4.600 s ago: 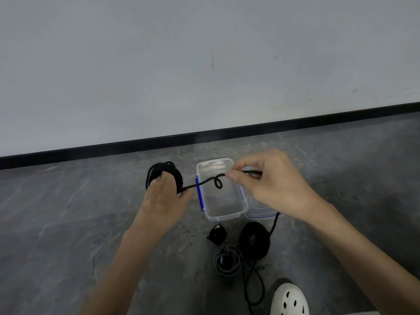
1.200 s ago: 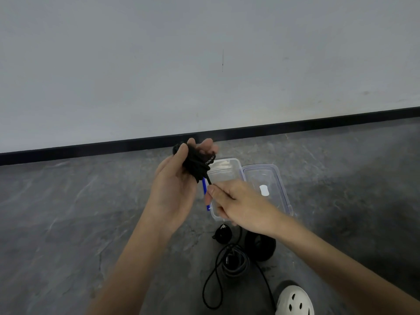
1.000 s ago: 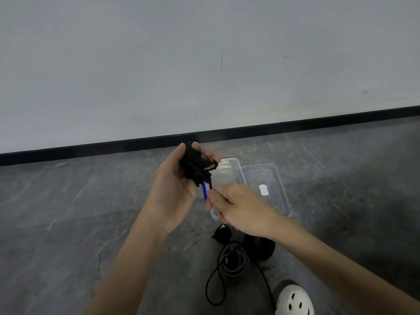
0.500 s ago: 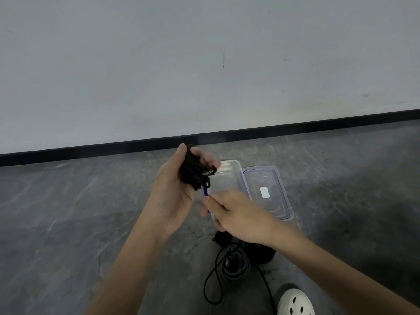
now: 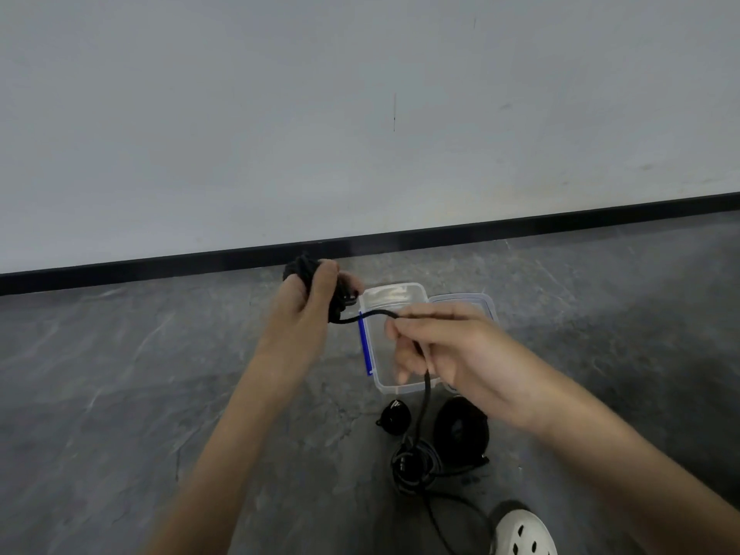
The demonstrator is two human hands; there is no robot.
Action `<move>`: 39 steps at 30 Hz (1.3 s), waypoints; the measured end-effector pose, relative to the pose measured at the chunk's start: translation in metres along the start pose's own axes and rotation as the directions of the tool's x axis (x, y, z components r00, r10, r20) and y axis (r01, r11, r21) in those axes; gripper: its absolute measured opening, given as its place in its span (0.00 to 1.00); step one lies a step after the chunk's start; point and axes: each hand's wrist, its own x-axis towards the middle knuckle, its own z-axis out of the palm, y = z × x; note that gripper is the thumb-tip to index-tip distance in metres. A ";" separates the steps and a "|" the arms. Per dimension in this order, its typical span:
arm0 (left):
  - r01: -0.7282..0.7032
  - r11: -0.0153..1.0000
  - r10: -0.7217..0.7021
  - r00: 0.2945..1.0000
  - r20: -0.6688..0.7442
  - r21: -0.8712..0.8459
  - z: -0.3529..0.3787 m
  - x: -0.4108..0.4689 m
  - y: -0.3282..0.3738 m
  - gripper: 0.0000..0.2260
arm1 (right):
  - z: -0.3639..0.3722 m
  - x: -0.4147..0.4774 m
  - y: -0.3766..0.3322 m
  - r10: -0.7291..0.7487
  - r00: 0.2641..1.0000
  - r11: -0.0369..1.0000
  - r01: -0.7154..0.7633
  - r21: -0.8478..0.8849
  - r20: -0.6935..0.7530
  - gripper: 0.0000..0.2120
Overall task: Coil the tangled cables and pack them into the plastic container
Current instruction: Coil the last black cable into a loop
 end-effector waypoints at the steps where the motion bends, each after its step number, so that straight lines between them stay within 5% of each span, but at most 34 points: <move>1: -0.002 0.997 0.002 1.000 0.008 0.083 0.001 -0.001 -0.001 0.17 | 0.000 -0.001 -0.002 0.004 1.000 0.999 -0.005 0.049 0.017 0.10; 9: 0.037 0.890 -0.169 0.952 0.254 0.454 0.012 -0.010 -0.005 0.17 | -0.002 -0.002 -0.003 -0.010 1.000 0.974 0.009 -0.225 -0.003 0.14; 18: 0.242 0.968 -0.219 0.712 0.667 0.059 0.016 -0.024 0.011 0.23 | -0.020 0.008 -0.007 -0.194 0.965 0.921 0.119 -0.371 -0.174 0.14; 29: 0.255 0.962 -0.131 0.748 0.651 -0.099 0.016 -0.020 0.006 0.19 | -0.033 0.022 0.001 -0.343 0.892 0.889 0.207 -0.409 -0.295 0.15; 39: 0.324 0.911 -0.095 0.768 0.633 -0.256 0.014 -0.017 0.008 0.21 | -0.028 0.024 0.007 -0.232 0.961 0.923 0.167 -0.347 -0.153 0.12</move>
